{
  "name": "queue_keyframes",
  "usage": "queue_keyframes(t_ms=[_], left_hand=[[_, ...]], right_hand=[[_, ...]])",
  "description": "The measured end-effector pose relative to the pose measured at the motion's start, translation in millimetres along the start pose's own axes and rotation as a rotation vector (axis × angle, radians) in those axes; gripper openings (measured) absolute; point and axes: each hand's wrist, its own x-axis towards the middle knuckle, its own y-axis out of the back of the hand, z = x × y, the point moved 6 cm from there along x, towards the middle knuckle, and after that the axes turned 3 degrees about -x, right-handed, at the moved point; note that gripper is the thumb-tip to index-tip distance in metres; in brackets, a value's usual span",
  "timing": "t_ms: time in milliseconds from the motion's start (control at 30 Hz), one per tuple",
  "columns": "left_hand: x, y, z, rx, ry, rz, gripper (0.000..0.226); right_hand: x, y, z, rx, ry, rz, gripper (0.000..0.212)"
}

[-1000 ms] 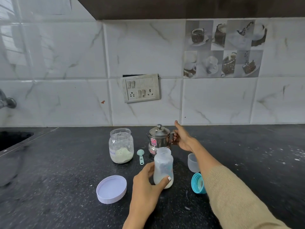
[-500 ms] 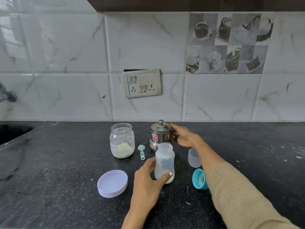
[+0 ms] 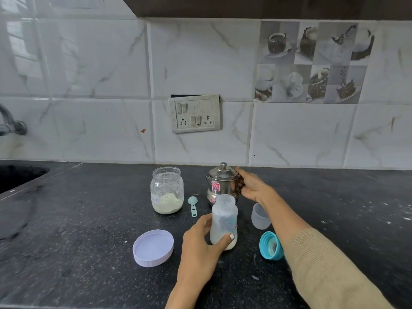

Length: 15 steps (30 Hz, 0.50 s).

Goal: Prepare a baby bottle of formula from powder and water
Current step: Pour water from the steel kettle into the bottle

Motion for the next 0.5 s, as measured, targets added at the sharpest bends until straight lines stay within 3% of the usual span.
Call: queue_keyframes(t_ms=[233, 500], left_hand=[[0.0, 0.3, 0.7, -0.023, -0.017, 0.004, 0.045], [1.3, 2.4, -3.1, -0.035, -0.006, 0.049, 0.051]], right_hand=[[-17.4, 0.2, -25.5, 0.081, 0.034, -0.013, 0.022], [-60.2, 8.2, -56.1, 0.139, 0.054, -0.013, 0.027]])
